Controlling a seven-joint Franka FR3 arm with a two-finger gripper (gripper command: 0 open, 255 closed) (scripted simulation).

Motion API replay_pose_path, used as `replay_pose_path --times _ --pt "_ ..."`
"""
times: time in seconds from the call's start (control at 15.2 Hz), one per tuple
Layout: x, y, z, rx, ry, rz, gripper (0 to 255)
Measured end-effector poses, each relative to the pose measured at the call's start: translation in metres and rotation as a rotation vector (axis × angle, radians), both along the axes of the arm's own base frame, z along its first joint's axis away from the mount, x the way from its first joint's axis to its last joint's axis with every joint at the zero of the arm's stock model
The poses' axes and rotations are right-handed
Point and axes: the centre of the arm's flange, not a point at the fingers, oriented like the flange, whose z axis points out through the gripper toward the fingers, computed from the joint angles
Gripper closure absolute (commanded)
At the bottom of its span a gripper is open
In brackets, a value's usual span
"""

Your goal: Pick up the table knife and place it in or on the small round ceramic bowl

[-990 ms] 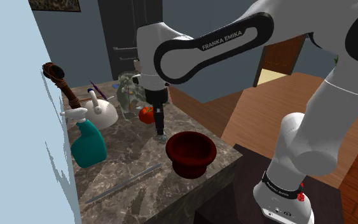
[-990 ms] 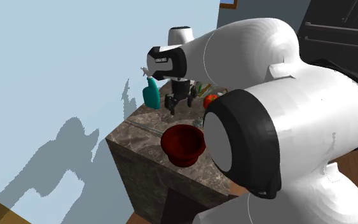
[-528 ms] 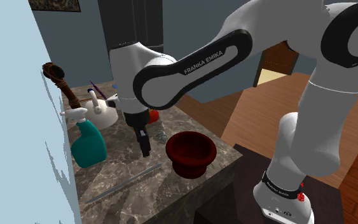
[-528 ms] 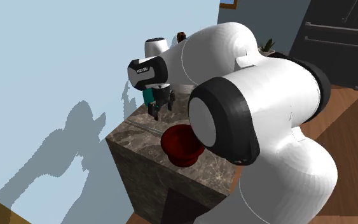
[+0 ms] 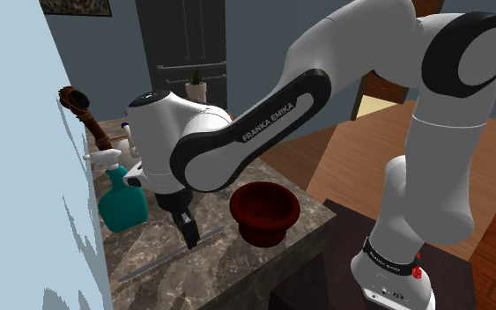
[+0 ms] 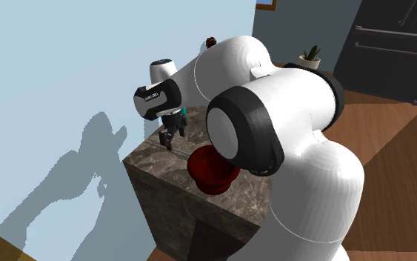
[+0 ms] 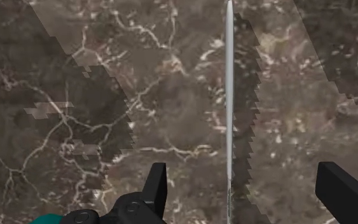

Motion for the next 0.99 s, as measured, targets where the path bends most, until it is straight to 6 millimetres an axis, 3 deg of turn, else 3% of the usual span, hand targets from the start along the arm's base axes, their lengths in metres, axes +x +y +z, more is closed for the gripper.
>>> replay_pose_path --times 0.33,0.73,0.79,0.99 --pt "-0.001 -0.001 -0.026 0.0 0.0 0.003 0" --pt "-0.001 0.0 -0.03 0.0 0.0 0.003 0" --pt "-0.001 0.0 -0.03 0.0 0.0 0.003 255" --pt "-0.001 0.0 -0.03 0.0 0.0 0.003 255"
